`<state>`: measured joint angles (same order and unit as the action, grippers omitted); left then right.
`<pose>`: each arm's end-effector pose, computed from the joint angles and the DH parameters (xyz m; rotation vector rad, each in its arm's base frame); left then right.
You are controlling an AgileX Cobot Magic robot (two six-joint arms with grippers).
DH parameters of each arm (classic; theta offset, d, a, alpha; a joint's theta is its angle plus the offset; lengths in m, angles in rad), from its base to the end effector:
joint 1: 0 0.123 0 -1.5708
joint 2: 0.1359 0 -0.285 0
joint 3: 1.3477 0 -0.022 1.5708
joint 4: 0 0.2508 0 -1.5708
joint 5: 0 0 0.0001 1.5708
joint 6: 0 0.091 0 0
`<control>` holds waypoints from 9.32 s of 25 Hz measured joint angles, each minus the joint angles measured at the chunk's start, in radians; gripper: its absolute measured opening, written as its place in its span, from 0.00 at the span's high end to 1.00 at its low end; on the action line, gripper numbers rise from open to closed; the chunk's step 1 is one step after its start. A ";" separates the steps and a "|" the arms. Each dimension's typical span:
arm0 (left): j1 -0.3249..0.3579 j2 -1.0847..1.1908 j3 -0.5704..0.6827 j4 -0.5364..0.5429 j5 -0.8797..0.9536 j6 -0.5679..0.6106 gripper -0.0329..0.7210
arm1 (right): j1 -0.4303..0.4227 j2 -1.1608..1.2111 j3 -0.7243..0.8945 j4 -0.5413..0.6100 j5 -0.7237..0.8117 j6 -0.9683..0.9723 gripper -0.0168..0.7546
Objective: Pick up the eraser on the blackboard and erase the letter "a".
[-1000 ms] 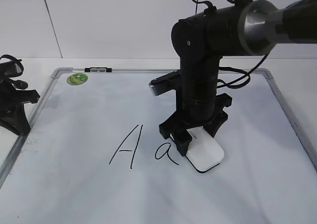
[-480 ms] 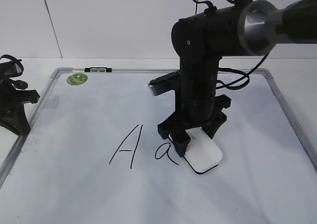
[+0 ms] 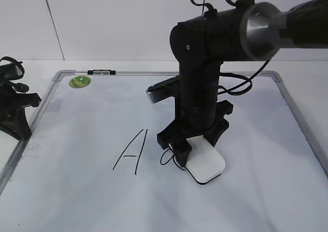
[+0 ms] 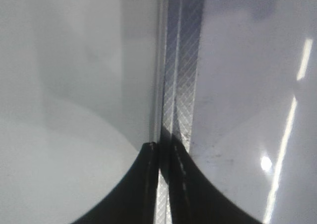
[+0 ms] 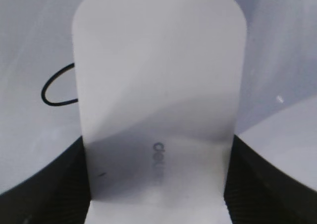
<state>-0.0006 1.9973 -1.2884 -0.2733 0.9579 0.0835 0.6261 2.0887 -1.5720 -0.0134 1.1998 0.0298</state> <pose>0.3694 -0.0203 0.1472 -0.1167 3.1195 -0.3492 0.3289 0.2365 0.1740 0.9154 -2.9511 0.0472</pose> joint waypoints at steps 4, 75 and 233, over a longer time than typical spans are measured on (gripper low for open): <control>0.000 0.000 0.000 0.000 -0.002 0.000 0.92 | 0.009 0.000 0.000 0.001 0.000 0.000 0.25; 0.000 0.000 0.000 0.000 -0.004 0.000 0.92 | 0.120 -0.200 0.006 -0.282 0.019 0.163 0.25; 0.000 0.000 0.000 -0.015 -0.010 0.006 0.92 | -0.478 -0.097 0.049 -0.083 0.023 0.132 0.25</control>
<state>-0.0006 1.9973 -1.2884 -0.2888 0.9482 0.0898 0.1483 1.9915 -1.5226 -0.0965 1.2233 0.1614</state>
